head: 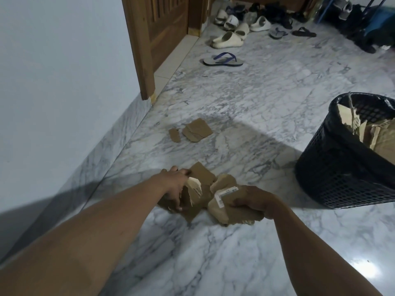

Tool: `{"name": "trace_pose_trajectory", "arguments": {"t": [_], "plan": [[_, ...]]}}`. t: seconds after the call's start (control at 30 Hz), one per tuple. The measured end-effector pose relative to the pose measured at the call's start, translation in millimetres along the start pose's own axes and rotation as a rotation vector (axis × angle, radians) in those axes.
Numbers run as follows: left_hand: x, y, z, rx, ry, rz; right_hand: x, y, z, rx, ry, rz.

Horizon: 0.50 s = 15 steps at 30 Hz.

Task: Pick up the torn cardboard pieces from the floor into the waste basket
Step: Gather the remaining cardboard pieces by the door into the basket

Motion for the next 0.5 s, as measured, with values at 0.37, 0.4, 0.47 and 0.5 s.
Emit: {"name": "trace_pose_trajectory", "arguments": {"t": [0.37,0.4,0.47,0.5], "plan": [[-12,-3,13,-0.168,0.052,-0.002,-5,-49,9,-0.316,-0.028,-0.481],[-13,-2,13,-0.159,0.068,-0.016,-2,-46,8,-0.306,-0.029,-0.461],[-18,-5,15,-0.107,0.092,-0.070,5,-36,11,-0.262,-0.019,-0.410],[-21,-6,16,-0.072,0.089,-0.081,8,-30,11,-0.237,-0.021,-0.391]]}}
Point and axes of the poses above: each hand's wrist, its own z-axis away from the middle knuckle, its own y-axis out of the palm, x = y × z, the point moved 2 cm from there along -z, towards the middle knuckle, and after that the axes turned 3 degrees about -y, right-handed, at the moved point
